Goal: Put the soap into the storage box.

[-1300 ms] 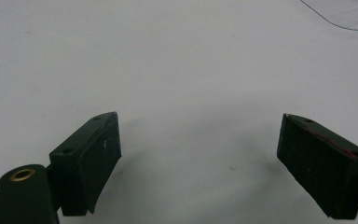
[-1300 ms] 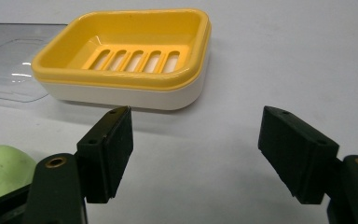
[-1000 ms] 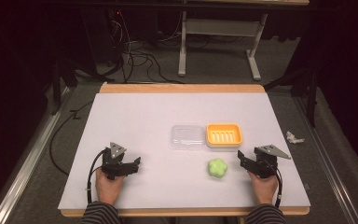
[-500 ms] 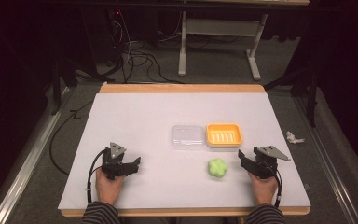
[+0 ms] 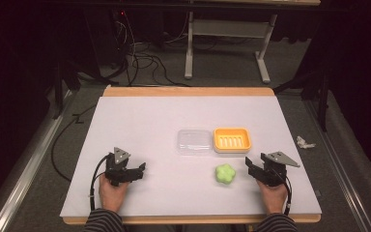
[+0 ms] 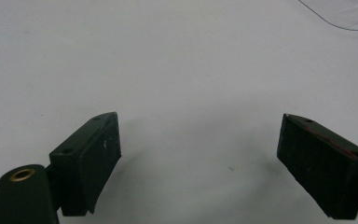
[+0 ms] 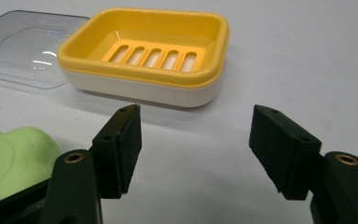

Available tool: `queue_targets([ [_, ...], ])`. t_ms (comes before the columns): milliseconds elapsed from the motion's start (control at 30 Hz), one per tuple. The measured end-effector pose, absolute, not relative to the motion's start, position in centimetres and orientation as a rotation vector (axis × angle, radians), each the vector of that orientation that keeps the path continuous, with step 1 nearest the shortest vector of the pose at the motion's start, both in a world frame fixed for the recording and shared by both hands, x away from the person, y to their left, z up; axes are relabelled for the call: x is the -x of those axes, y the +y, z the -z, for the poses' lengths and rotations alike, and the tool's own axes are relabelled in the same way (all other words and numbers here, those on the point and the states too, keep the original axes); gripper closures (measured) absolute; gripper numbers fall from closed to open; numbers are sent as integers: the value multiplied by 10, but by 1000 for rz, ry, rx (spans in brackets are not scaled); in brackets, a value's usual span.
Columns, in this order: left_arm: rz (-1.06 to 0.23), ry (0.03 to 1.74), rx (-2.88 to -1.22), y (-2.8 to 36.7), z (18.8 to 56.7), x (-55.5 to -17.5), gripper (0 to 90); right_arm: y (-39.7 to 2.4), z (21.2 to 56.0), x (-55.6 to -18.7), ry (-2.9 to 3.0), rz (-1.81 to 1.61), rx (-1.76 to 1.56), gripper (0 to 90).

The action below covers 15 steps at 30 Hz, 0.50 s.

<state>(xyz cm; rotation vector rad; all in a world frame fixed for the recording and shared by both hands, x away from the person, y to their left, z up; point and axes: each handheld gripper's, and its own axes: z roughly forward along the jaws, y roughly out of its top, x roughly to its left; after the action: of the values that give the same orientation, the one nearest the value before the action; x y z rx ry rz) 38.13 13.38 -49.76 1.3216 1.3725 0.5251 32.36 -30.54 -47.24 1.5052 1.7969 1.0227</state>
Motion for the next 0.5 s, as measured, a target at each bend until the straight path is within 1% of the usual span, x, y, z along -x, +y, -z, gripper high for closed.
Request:
queue_targets([
  [500,-539,1370,-1344,133,499,-382,142,-294,465,-310,1866,-1045,-1401,361],
])
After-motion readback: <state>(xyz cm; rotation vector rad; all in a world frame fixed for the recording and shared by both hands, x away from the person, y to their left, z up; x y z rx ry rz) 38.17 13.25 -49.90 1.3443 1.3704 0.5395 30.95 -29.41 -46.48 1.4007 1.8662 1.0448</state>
